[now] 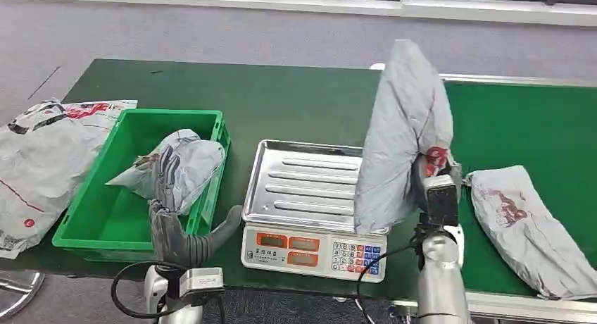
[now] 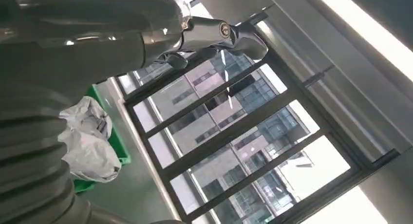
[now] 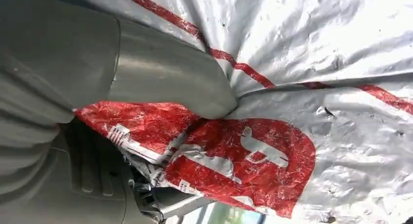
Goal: Moved the parcel from conveyor to table for the left to box.
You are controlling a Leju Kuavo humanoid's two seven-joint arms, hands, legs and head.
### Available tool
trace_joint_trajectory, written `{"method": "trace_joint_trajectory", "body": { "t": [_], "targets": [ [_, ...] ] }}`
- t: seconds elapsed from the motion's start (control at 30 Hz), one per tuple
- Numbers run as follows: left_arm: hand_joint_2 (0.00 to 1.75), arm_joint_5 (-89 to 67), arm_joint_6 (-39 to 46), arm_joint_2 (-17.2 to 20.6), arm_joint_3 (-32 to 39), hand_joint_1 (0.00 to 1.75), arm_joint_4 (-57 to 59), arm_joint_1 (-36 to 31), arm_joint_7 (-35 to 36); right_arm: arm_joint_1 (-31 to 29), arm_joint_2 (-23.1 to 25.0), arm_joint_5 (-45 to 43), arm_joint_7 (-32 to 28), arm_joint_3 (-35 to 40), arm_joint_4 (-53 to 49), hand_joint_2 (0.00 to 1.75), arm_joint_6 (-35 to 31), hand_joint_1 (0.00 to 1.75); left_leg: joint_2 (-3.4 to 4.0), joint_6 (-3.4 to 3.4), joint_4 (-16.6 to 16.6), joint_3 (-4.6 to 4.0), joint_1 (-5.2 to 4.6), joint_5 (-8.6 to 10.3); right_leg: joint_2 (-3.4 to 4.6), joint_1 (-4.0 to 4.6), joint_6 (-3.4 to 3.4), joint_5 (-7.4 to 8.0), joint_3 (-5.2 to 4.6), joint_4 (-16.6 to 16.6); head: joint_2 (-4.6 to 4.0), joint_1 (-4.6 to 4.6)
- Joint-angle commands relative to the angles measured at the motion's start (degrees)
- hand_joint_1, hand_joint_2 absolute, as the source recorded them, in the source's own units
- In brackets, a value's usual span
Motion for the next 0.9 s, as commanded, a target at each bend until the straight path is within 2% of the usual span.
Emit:
{"method": "trace_joint_trajectory", "body": {
  "t": [0.03,0.27,0.53,0.67,0.7,0.9],
  "targets": [
    [1.75,4.9,-2.4,-1.3,-0.6,0.0,9.5,-6.6,-1.3,-3.3,-0.3,-5.9,0.0,10.4,11.7,1.75,11.3,1.75,-0.05,-0.04,-0.1,0.09,0.05,0.04,-0.05,0.05,-0.05,0.04,0.11,-0.1,0.0,0.0],
    [1.75,5.1,-2.8,-2.0,-0.5,0.0,9.6,-7.9,-0.9,-1.6,-1.0,-6.6,0.2,11.1,9.5,1.75,10.3,1.75,-0.28,-0.03,-0.1,0.06,0.07,0.08,-0.28,0.07,-0.05,0.03,0.12,-0.1,0.0,-0.02],
    [1.75,4.3,-1.2,-1.5,0.0,0.0,6.3,-5.1,0.0,-4.4,-0.8,-8.0,0.5,12.6,14.2,1.75,9.5,1.75,0.06,-0.02,0.0,0.02,0.06,0.0,0.03,0.07,-0.05,0.03,-0.01,-0.1,-0.02,0.0],
    [1.75,3.9,-1.1,-1.3,-0.4,0.0,6.7,-4.4,-0.1,-4.0,-0.8,-8.6,-0.2,12.7,13.8,1.75,6.6,1.75,0.1,-0.04,-0.1,0.15,0.05,0.03,0.06,0.06,-0.08,0.07,0.12,-0.2,0.0,-0.02],
    [1.75,4.0,-1.1,-1.3,-0.4,0.0,7.3,-4.9,-0.1,-2.9,-0.6,-8.7,0.4,12.4,12.0,1.75,5.2,0.44,0.08,-0.05,-0.2,0.22,0.07,0.05,0.05,0.08,-0.09,0.09,0.2,-0.3,-0.02,-0.02],
    [1.75,4.0,-1.1,-1.4,-0.4,0.0,7.6,-5.3,-0.1,-2.2,-0.7,-8.7,0.5,12.4,11.2,1.75,4.9,0.44,-0.11,-0.03,-0.2,0.17,0.05,0.05,-0.12,0.06,-0.07,0.04,0.21,-0.2,-0.02,0.0]
  ]
}}
